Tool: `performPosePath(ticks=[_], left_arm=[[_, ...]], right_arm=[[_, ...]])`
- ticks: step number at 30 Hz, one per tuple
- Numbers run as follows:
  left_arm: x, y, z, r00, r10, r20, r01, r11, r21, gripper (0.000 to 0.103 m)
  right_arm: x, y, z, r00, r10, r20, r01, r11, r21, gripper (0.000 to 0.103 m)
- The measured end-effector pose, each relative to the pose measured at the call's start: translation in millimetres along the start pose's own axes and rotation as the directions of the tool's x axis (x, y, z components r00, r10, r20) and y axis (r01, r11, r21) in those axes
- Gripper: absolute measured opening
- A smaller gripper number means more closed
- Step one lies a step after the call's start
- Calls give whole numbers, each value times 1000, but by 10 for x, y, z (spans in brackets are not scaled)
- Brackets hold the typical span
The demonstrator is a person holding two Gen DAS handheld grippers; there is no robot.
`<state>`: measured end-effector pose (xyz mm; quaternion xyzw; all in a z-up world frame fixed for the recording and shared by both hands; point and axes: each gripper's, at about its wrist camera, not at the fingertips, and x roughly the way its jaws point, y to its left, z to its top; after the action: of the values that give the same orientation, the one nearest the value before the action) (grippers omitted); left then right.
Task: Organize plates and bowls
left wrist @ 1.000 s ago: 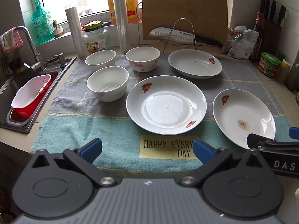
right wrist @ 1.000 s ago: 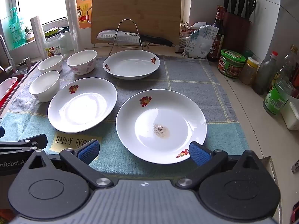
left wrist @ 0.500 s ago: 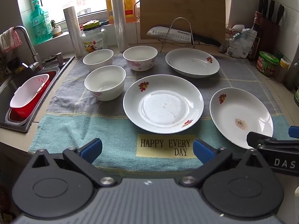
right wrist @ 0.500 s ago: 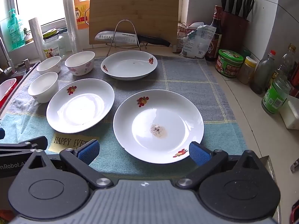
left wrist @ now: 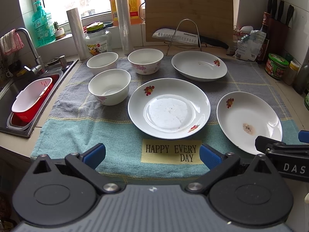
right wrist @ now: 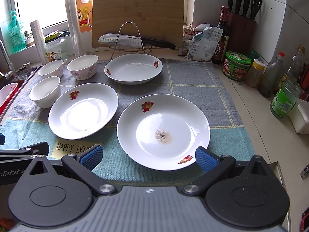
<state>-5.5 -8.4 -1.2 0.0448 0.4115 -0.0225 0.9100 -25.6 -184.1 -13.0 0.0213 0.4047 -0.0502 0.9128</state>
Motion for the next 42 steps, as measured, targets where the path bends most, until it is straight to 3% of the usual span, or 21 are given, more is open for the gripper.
performPosePath(ticks=[42], left_arm=[[-86, -52, 6, 1000, -4, 2, 4, 1000, -16, 102]], right_arm=[[-32, -77, -9, 1000, 14, 16, -14, 1000, 5, 103]])
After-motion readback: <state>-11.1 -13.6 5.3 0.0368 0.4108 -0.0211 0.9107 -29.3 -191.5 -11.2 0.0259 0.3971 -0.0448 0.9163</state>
